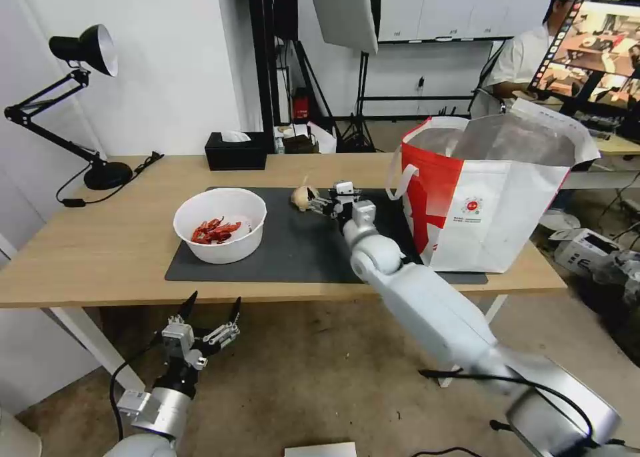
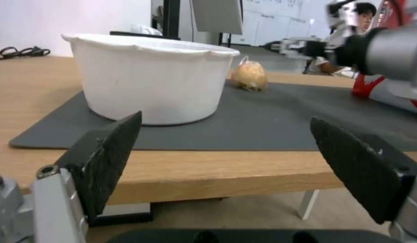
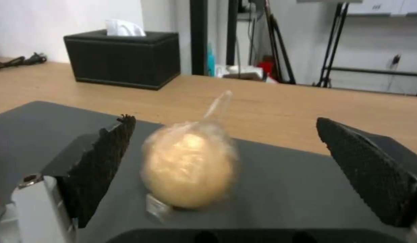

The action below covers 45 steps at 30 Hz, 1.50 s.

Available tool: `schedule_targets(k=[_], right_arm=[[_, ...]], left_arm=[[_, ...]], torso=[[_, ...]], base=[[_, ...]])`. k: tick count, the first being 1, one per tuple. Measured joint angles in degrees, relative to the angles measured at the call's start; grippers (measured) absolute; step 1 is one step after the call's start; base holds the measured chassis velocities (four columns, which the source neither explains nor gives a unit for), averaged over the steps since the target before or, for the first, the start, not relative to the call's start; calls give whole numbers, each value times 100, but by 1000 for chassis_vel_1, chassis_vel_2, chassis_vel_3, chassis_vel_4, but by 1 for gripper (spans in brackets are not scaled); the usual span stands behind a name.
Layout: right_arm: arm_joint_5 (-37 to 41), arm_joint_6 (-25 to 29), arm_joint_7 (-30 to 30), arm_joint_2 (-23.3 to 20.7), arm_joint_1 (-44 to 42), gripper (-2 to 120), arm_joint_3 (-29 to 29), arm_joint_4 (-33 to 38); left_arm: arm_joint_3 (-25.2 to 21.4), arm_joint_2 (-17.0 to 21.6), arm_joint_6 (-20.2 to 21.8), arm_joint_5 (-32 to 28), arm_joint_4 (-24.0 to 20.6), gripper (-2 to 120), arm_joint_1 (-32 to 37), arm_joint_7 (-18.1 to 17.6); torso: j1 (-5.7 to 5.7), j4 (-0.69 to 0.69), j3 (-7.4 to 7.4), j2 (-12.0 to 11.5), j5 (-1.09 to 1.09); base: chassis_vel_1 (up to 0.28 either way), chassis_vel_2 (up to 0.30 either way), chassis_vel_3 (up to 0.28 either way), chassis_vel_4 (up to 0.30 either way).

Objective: Pick up the trash from the table and place it into the takeout bag.

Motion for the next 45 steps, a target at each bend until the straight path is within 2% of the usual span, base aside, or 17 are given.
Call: schedule_targets(k=[5,8,10,13,21,34,39,41,42,45], right_arm=[[-62,-144,-8,371,134,100,119,-397],[-244,-308,-24,728,305,100,267,-905],[-261,-337,-31,765,332,100,286,-969],[-318,-461,-178,960,551,100,401,-1463],[-448,-497,-550,1140,790,100,537,-2133],[-466,-648,-801,1135,861,100,512,-2238],[-455,-674,-920,1135,862,89,502,-2261],[-423,-715,-940,1133,863,77,499,-2261],[-423,-715,-940,1133,863,77,499,-2261],[-384,-728,-920,1130,863,63,497,-2261]], left_arm=[[-11,4,-1,1,-12,100,16,1],[-25,25,-2,1,-43,100,37,2],[-27,27,-2,0,-46,100,39,2],[-33,33,-2,-4,-57,100,42,3],[-27,41,-4,-10,-57,100,19,4],[-11,66,-6,-30,-50,100,-7,4],[-15,83,-6,-48,-56,100,-14,4],[-24,79,-6,-49,-68,100,4,4],[-24,79,-6,-49,-68,100,4,4],[-34,81,-6,-51,-80,100,16,3]], torso=[[0,1,-1,0,0],[0,1,0,1,0],[0,1,0,1,0],[0,1,-1,1,0],[-1,0,0,1,0],[-1,0,-1,1,1],[-1,0,-1,1,1],[-1,0,-1,1,1],[-1,0,-1,1,1],[-1,0,-1,1,1]], base=[[0,0,0,0],[0,0,0,0],[0,0,0,0],[0,0,0,0],[0,0,0,0],[0,0,0,0],[0,0,0,0],[0,0,0,0],[0,0,0,0],[0,0,0,0]])
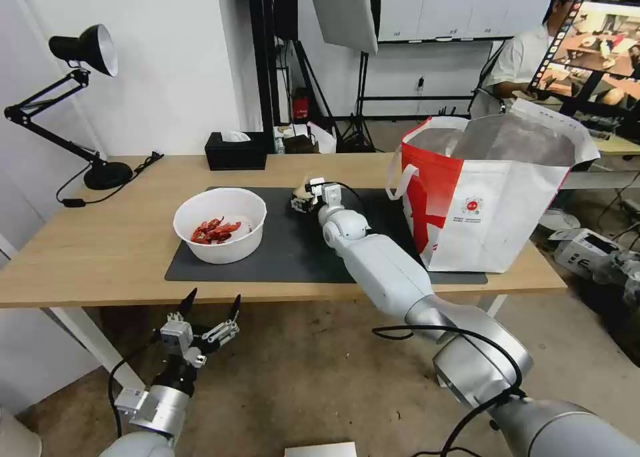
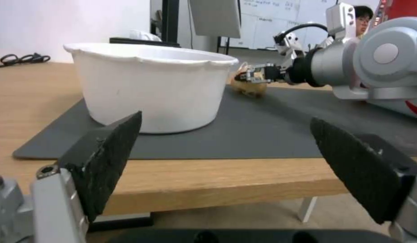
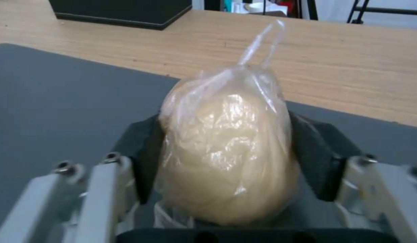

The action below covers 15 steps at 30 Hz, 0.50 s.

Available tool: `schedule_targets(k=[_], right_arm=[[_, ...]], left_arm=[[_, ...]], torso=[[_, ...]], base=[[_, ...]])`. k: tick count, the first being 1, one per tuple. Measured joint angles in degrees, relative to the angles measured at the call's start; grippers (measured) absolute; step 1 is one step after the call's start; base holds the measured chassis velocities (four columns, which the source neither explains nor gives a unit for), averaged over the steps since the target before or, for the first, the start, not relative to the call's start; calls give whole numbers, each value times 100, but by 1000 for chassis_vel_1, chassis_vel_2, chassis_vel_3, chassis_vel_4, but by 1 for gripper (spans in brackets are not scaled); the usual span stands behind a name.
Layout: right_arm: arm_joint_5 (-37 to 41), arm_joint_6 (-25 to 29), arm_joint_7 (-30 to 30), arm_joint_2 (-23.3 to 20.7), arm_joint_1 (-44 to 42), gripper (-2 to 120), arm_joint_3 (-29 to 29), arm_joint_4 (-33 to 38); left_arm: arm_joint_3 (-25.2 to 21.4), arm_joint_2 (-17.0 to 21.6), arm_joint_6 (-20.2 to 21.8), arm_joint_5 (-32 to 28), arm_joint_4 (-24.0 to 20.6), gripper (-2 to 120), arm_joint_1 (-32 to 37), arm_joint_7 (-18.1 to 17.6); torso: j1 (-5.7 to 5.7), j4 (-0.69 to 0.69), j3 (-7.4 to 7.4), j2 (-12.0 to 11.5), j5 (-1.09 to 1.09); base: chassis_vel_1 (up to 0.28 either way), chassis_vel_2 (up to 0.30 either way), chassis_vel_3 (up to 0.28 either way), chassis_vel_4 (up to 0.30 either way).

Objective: Pick up the trash from the table and place it into the takeout bag.

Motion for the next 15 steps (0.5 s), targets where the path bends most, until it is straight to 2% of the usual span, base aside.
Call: schedule_targets(k=[1,3,5,7,8,10,11,14,15], right_arm=[[0,0,0,0,0,63,0,0],[51,-10,28,-2,1,53,-7,13],[70,-18,41,-3,-1,52,-9,26],[97,-54,82,-6,-26,36,-10,65],[97,-54,82,-6,-26,36,-10,65],[134,-106,128,-14,-73,26,-9,142],[134,-106,128,-14,-73,26,-9,142],[204,-174,238,-46,-134,11,-8,278],[204,-174,238,-46,-134,11,-8,278]], left_arm=[[0,0,0,0,0,100,0,0],[-3,10,0,-7,-1,100,-3,-1],[-4,19,0,-13,-1,100,-5,-2],[-1,33,0,-24,-1,100,-10,-3],[-1,33,0,-24,-1,100,-10,-3],[12,36,0,-26,-1,100,-11,-10],[12,36,0,-26,-1,100,-11,-10],[14,40,0,-27,-11,100,-2,-16],[14,40,0,-27,-11,100,-2,-16]], torso=[[0,0,0,0,0],[0,0,0,0,0],[0,0,0,0,0],[0,0,0,0,0],[0,0,0,0,0],[0,0,0,0,0],[0,0,0,0,0],[0,0,0,0,0],[0,0,0,0,0]], base=[[0,0,0,0],[0,0,0,0],[0,0,0,0],[0,0,0,0],[0,0,0,0],[0,0,0,0],[0,0,0,0],[0,0,0,0],[0,0,0,0]])
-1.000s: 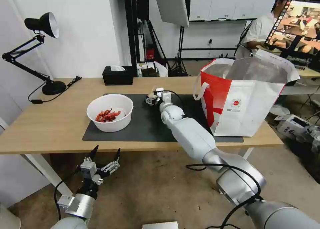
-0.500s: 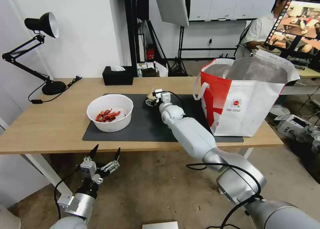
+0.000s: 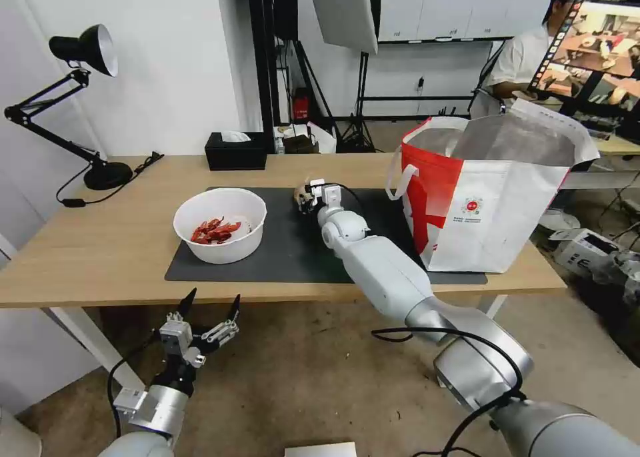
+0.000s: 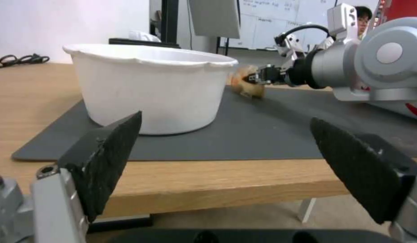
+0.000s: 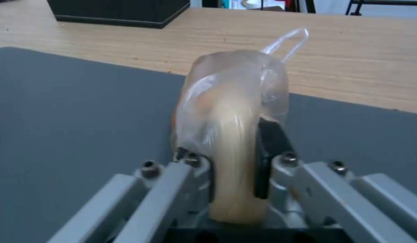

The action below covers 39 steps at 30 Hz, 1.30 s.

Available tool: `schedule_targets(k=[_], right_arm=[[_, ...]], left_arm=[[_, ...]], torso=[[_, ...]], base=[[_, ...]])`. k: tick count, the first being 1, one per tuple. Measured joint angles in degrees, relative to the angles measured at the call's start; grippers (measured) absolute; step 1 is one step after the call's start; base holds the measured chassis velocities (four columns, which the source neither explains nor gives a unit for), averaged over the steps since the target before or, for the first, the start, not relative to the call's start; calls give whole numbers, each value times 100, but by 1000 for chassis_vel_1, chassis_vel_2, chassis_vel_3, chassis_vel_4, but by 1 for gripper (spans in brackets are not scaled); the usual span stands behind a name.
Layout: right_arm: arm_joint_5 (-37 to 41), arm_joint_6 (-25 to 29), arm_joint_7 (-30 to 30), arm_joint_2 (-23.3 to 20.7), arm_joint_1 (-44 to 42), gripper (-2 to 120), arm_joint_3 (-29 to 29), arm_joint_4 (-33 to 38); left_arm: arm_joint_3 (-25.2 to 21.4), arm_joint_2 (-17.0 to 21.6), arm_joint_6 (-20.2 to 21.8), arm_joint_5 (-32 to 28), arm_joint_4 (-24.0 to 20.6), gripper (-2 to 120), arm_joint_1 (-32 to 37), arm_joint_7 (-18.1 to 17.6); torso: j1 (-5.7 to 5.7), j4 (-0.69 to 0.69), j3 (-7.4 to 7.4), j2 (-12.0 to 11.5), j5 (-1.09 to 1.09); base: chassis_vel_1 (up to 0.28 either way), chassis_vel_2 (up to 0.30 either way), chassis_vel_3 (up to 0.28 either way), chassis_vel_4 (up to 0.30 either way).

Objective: Pick up the trash from the table and place it into the takeout bag.

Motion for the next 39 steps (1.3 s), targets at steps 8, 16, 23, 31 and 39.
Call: schedule_targets(k=[8,16,23,31,39], right_arm=[[216,-132,513,-364,-301,4,-145,910],[152,-19,1492,-1709,-1004,3,-408,3615],[-91,321,2025,-2377,-1741,3,-214,5098],[-704,799,2066,-2883,-2821,3,171,6205],[-1201,1349,2043,-3020,-3694,3,468,6618]], left_arm=[[5,-12,1,3,-23,100,14,-7],[36,-48,2,45,-40,100,27,-23],[19,-64,0,60,-85,100,90,-25],[-10,-75,-7,65,-126,100,142,-26],[16,-131,-11,97,-128,100,139,-23]], torso=[[0,0,1,0,0],[0,-1,0,0,1],[0,0,0,0,1],[-1,-1,0,0,1],[-1,0,0,0,1]], base=[[0,0,0,0],[0,0,0,0],[0,0,0,0],[0,0,0,0],[0,0,0,0]])
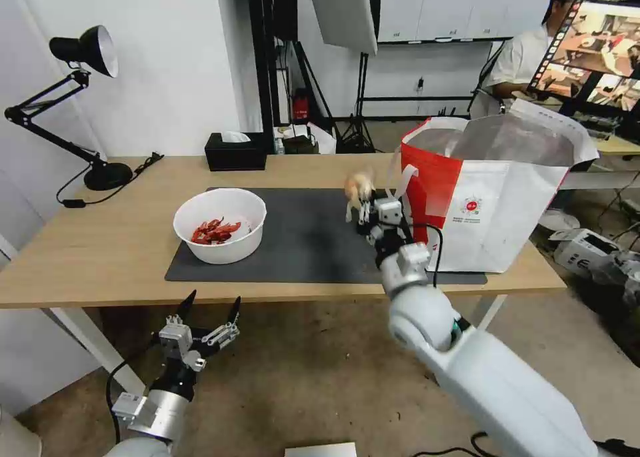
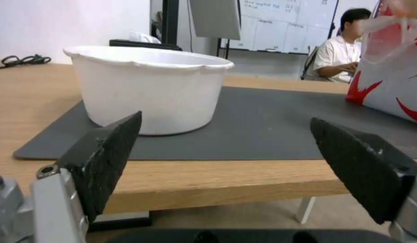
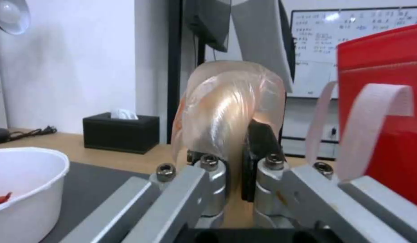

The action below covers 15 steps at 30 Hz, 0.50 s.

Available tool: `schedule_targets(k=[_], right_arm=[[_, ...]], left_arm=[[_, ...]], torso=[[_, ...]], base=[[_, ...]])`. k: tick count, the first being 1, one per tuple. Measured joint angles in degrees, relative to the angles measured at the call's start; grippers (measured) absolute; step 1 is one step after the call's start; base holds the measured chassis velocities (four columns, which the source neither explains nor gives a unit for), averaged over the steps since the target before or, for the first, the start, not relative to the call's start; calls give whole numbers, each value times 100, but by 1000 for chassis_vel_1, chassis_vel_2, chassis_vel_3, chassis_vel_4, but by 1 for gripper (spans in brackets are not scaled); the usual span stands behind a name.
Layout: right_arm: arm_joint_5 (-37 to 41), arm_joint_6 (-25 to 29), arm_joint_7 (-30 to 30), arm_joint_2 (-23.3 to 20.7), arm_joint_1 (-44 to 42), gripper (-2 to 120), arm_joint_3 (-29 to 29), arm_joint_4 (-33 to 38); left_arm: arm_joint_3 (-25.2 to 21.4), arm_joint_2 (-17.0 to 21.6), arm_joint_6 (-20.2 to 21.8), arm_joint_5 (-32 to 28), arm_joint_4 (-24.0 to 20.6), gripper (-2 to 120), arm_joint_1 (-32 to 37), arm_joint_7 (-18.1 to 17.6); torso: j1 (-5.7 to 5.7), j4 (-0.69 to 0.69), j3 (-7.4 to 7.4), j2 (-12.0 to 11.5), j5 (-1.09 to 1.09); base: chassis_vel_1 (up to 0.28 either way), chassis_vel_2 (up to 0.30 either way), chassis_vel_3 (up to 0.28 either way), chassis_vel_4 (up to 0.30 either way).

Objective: Pick up the trash from the table and place it into the takeout bag.

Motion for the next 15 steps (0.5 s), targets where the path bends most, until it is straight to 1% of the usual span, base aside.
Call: schedule_targets(k=[2,3,5,6,7,8,9,11,13,15], right_arm=[[-89,160,-30,-18,-162,3,99,20],[-89,160,-30,-18,-162,3,99,20],[-184,399,-123,-48,-213,3,237,41],[-184,399,-123,-48,-213,3,237,41],[-213,518,-180,-78,-181,3,314,43],[-239,638,-230,-125,-96,3,398,42],[-239,638,-230,-125,-96,3,398,42],[-167,795,-267,-272,193,3,571,30],[-115,801,-257,-326,296,3,617,16],[60,801,-112,-482,618,3,754,-104]], left_arm=[[7,-24,-4,30,0,100,8,1],[7,-24,-4,30,0,100,8,1],[12,-37,-9,47,0,100,16,3],[12,-37,-9,47,0,100,16,3],[15,-41,-12,53,0,100,16,4],[22,-48,-13,59,0,100,16,5],[22,-48,-13,59,0,100,16,5],[40,-72,-14,69,3,100,17,6],[49,-79,-14,76,6,100,16,7],[67,-101,-16,86,21,100,15,8]], torso=[[0,0,0,0,0],[0,0,0,0,0],[0,0,0,0,0],[0,0,0,0,0],[0,0,0,0,0],[0,0,1,0,1],[0,0,1,0,1],[0,1,1,0,-1],[0,1,1,0,0],[0,1,1,0,-1]], base=[[0,0,0,0],[0,0,0,0],[0,0,0,0],[0,0,0,0],[0,0,0,0],[0,0,0,0],[0,0,0,0],[0,0,0,0],[0,0,0,0],[0,0,0,0]])
